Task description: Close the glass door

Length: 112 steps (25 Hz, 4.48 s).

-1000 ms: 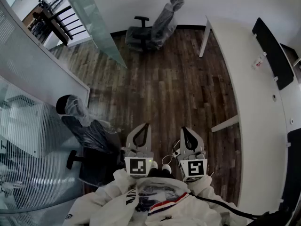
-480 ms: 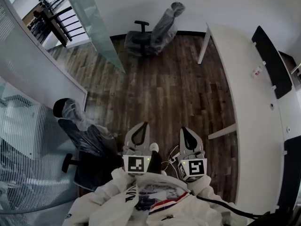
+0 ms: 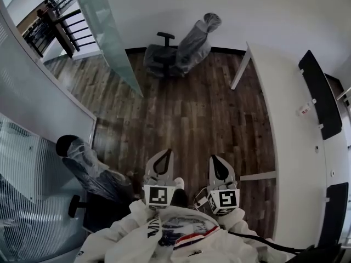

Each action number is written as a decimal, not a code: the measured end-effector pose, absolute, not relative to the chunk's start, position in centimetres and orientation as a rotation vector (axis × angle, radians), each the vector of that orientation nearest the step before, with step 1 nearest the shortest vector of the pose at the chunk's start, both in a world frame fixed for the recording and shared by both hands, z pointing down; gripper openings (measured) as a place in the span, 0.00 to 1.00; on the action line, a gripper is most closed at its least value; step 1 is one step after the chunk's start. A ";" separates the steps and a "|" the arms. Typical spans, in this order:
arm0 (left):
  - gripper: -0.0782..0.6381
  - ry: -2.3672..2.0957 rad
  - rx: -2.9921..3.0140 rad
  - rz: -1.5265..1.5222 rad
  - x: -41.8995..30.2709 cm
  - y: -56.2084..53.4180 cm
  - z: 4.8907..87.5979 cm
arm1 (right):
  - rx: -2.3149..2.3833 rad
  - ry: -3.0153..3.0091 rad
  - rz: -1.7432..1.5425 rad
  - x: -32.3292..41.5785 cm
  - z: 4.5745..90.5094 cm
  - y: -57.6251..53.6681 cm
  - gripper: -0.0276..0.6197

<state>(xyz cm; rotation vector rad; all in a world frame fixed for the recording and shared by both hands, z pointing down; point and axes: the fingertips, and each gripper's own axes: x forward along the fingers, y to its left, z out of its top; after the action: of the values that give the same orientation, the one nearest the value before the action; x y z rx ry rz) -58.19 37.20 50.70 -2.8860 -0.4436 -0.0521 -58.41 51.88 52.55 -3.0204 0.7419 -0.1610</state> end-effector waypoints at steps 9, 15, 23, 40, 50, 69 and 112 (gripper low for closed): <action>0.11 -0.519 -2.886 -0.130 -48.7 34.6 52.3 | -2.911 0.705 -0.314 -48.8 55.7 47.4 0.05; 0.11 -0.577 -2.909 -0.155 -46.8 35.4 52.4 | -2.863 0.681 -0.419 -46.0 57.3 47.5 0.05; 0.11 -0.631 -2.931 -0.152 -42.2 38.5 52.9 | -2.913 0.602 -0.454 -41.8 56.9 51.4 0.05; 0.11 -0.441 -2.930 -0.145 -20.6 44.6 52.1 | -2.907 0.790 -0.337 -19.8 54.9 57.3 0.05; 0.11 -0.379 -2.928 -0.172 -14.4 47.0 52.4 | -2.891 0.813 -0.334 -13.0 55.2 60.6 0.05; 0.11 -0.402 -2.930 -0.116 -2.3 45.9 52.3 | -2.928 0.752 -0.280 -2.5 54.4 60.5 0.05; 0.11 -0.354 -2.951 -0.046 29.5 36.8 51.8 | -2.942 0.820 -0.227 31.9 53.8 51.5 0.05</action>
<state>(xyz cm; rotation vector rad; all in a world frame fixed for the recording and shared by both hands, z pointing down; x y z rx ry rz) 29.54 36.82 51.79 -2.9513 -0.3537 -0.0460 31.93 51.51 53.77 -2.9420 0.8199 -0.2267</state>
